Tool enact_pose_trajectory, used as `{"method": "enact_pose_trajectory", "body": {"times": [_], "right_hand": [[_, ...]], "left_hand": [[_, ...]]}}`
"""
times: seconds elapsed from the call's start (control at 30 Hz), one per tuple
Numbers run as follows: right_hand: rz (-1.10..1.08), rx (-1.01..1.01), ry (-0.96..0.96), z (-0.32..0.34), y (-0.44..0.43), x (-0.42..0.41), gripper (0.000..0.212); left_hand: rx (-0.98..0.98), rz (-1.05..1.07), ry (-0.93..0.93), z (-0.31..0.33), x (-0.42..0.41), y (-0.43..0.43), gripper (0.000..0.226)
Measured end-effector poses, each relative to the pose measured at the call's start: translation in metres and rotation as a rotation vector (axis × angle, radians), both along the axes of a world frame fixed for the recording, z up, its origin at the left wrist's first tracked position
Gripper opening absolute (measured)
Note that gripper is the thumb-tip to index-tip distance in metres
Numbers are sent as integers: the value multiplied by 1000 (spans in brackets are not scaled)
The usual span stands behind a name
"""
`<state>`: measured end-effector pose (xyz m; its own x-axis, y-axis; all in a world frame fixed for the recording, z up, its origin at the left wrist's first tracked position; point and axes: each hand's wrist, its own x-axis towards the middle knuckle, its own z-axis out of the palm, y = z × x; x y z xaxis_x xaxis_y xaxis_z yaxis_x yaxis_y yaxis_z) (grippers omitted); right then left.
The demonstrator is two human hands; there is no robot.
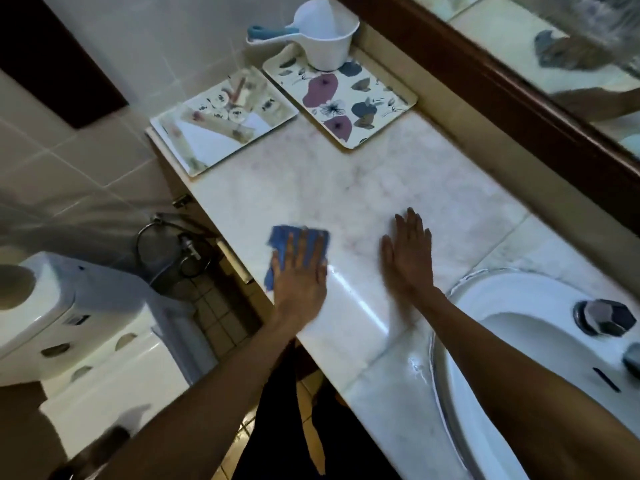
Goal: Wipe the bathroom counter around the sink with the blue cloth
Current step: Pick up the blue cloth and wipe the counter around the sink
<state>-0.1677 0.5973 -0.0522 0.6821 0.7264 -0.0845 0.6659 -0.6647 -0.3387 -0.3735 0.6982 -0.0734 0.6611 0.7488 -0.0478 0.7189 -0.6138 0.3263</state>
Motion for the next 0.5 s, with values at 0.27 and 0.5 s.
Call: {"method": "enact_pose_trajectory", "body": {"times": [0.27,0.5], "right_hand": [[-116,-16,-33,-16,9,0,58],[-149,19,-15,-9,14,-2,55]], "left_hand": [[2,-175,97,2,-35,129,53],[-87,134,92,16,72,174,57]]}}
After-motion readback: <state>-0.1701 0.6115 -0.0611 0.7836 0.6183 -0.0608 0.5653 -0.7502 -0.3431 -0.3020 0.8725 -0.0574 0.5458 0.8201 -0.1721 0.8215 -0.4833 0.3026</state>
